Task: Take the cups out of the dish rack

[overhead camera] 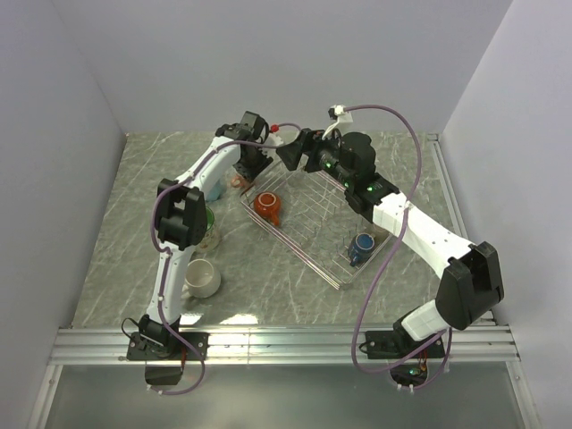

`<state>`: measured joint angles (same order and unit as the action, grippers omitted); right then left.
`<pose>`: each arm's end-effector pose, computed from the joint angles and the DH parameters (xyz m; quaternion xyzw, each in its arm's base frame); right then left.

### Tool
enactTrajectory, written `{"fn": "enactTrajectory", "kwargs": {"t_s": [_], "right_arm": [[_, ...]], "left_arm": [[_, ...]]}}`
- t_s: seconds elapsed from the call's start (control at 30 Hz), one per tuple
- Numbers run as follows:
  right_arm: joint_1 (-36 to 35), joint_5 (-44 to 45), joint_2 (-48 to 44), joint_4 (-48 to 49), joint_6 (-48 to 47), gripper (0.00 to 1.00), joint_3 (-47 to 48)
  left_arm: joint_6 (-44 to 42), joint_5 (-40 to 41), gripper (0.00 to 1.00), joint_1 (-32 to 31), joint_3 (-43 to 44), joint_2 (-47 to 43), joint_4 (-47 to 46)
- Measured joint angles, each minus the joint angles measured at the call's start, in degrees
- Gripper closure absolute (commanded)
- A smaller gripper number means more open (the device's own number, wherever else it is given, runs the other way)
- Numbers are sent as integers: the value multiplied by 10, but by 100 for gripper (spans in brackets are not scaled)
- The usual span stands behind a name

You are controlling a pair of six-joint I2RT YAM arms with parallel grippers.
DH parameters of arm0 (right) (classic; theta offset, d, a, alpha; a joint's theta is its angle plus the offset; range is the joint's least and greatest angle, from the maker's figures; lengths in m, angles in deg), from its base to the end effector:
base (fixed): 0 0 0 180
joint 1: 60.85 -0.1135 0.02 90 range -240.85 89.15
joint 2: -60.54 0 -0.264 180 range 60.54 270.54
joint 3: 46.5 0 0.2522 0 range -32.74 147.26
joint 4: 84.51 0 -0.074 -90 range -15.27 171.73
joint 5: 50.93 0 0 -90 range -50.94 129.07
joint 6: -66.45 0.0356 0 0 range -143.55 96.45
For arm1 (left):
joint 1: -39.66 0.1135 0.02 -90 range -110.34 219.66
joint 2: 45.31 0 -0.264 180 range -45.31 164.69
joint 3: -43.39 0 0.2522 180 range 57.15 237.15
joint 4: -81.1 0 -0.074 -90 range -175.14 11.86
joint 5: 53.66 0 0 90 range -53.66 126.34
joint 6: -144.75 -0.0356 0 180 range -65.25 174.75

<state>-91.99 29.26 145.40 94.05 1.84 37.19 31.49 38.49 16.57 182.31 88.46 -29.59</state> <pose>0.3028 0.1900 0.3663 -0.0951 0.7165 0.3804 0.5769 0.4619 -0.1955 0.2282 0.3797 0.8975 0.0186 0.2235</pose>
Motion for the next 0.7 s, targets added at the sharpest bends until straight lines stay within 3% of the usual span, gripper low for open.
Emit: {"fn": "enactTrajectory", "kwargs": {"t_s": [0.4,0.57,0.7], "right_arm": [[0,1,0,-14,-10,11,0],[-9,44,0,-48,-32,13,5],[-63,131,9,-111,-82,13,30]], "left_arm": [[-2,3,51,0,0,-7,-28],[3,7,43,0,5,-21,-37],[16,7,34,0,5,-59,-60]]}}
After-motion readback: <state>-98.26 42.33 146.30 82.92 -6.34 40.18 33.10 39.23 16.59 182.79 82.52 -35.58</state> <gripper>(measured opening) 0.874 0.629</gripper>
